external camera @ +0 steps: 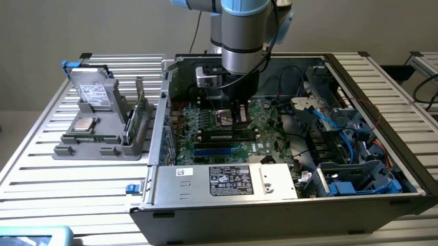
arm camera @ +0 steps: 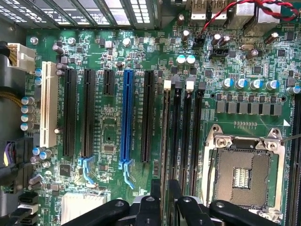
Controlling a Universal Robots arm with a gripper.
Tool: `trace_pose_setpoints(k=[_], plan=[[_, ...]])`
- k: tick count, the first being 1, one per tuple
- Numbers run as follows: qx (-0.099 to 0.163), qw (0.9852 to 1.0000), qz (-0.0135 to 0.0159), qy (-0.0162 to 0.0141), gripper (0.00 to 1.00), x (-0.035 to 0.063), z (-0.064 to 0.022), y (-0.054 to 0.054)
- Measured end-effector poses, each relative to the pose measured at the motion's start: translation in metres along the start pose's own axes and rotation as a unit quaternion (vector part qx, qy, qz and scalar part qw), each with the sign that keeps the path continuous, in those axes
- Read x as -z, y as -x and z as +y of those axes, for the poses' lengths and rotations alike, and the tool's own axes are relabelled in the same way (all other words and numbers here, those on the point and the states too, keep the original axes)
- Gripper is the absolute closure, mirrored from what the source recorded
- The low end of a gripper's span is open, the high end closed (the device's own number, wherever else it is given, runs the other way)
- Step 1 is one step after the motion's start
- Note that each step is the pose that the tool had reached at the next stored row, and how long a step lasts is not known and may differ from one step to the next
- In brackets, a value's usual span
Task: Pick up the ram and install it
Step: 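Insert the ram into the slot, then press down the ram until it locks into place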
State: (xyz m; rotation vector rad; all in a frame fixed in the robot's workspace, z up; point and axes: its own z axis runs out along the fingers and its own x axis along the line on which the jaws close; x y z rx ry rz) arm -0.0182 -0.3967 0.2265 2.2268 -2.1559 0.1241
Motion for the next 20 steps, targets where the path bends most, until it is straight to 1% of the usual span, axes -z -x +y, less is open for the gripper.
trace_pose_setpoints(k=[3,5,6,7,8,9,19,20], plan=[[0.0,1.0,0.0001,0.001,0.78,0.0095,-0.004,-0.001],[0.0,1.0,0.0,0.003,0.78,0.0153,-0.007,-0.002],[0.0,1.0,0.0,0.0048,0.78,0.018,-0.0085,-0.003],[0.001,1.0,-0.0001,0.0075,0.78,0.0198,-0.0098,-0.003],[0.001,0.9999,-0.0004,0.0112,0.78,0.0205,-0.0108,-0.004],[0.001,0.9999,-0.0006,0.012,0.78,0.0204,-0.0108,-0.004],[0.001,0.9999,-0.0005,0.0121,0.78,0.0205,-0.0108,-0.004],[0.001,0.9999,-0.0004,0.0121,0.8,0.0205,-0.0108,-0.004]])
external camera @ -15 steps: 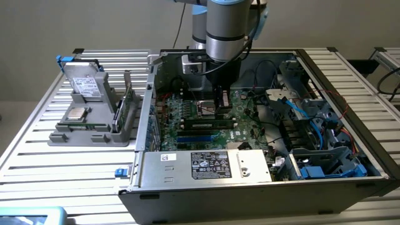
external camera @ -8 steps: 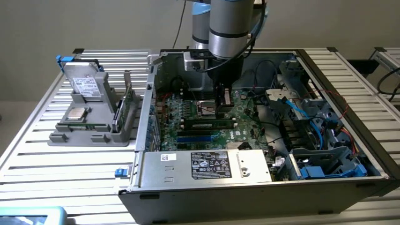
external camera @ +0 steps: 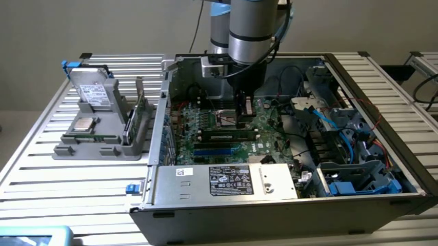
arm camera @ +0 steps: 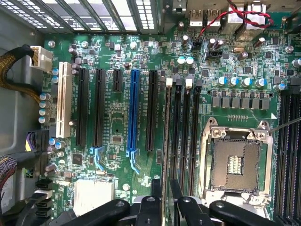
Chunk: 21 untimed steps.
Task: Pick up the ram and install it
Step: 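Press down the ram until it locks into place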
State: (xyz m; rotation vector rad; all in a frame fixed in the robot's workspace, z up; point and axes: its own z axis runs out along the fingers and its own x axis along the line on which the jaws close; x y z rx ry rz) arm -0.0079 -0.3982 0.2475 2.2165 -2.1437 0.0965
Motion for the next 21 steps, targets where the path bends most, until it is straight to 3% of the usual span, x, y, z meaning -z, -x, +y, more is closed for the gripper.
trace_pose_setpoints(k=[1,3,7,8,9,12,13,14,21], plan=[[0.0,1.0,0.0,0.0,0.87,0.0,0.0,0.0],[0.0,1.0,0.0,0.0,0.89,0.0,0.0,0.0],[0.0,1.0,0.0002,0.0,0.89,-0.0004,0.0005,0.0],[0.0,1.0,0.0015,0.0001,0.89,-0.0008,0.001,0.0001],[0.0,1.0,0.0047,0.0002,0.89,-0.0014,0.0016,0.0003],[0.0,0.9998,0.0181,0.0006,0.89,-0.0029,0.0019,0.0013],[0.0,0.9998,0.0216,0.0007,0.89,-0.0034,0.0019,0.002],[0.0,0.9997,0.023,0.0008,0.89,-0.0037,0.0016,0.0028],[0.0,0.9997,0.0231,0.0008,0.89,-0.0062,-0.0069,0.003]])
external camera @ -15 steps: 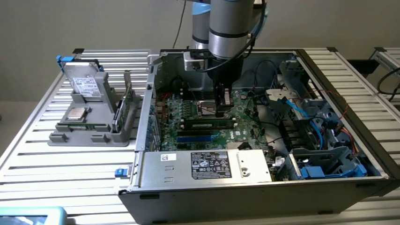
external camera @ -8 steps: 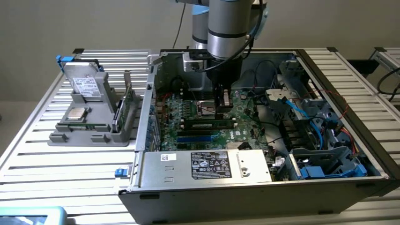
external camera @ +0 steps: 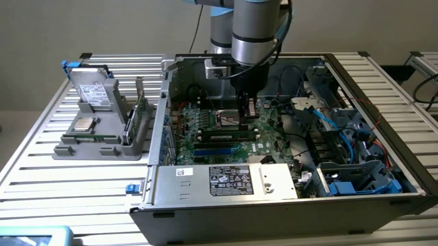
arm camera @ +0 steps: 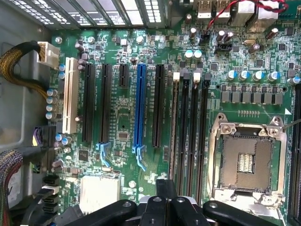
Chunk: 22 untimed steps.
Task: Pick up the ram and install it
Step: 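Press down the ram until it locks into place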
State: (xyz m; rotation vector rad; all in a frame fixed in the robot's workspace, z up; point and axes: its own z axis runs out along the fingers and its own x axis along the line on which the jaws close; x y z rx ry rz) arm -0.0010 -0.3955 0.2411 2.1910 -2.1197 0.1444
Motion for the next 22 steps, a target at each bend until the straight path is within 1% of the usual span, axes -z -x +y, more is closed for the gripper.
trace_pose_setpoints(k=[4,6,7,10,14,22], plan=[[-0.001,1.0,-0.0001,0.0001,0.89,-0.0019,-0.0006,0.0007],[-0.001,1.0,-0.0007,0.0002,0.89,-0.0023,-0.0007,0.0014],[-0.002,1.0,-0.0014,0.0002,0.89,-0.0027,-0.0006,0.0014],[-0.008,1.0,-0.0046,0.0008,0.89,-0.004,-0.0007,0.0017],[-0.017,0.9998,-0.011,0.0017,0.89,-0.005,-0.0006,0.0018],[-0.019,0.9998,-0.0113,0.002,0.89,-0.0083,-0.0007,0.0023]])
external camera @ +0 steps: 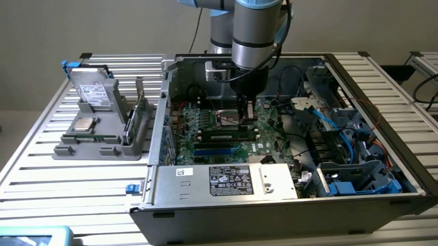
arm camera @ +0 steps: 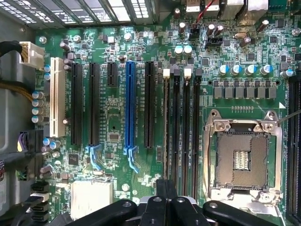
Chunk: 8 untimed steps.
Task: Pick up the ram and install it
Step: 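Press down the ram until it locks into place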
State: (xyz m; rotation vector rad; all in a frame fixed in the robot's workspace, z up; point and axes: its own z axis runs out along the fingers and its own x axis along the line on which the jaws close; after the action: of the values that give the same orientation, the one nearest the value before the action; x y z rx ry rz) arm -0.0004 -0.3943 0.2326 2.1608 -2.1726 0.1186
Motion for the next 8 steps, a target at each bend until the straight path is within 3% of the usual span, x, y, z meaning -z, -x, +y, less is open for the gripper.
trace_pose_setpoints(k=[8], plan=[[-0.001,1.0,0.0002,0.0002,0.89,-0.005,0.0,0.0006]])
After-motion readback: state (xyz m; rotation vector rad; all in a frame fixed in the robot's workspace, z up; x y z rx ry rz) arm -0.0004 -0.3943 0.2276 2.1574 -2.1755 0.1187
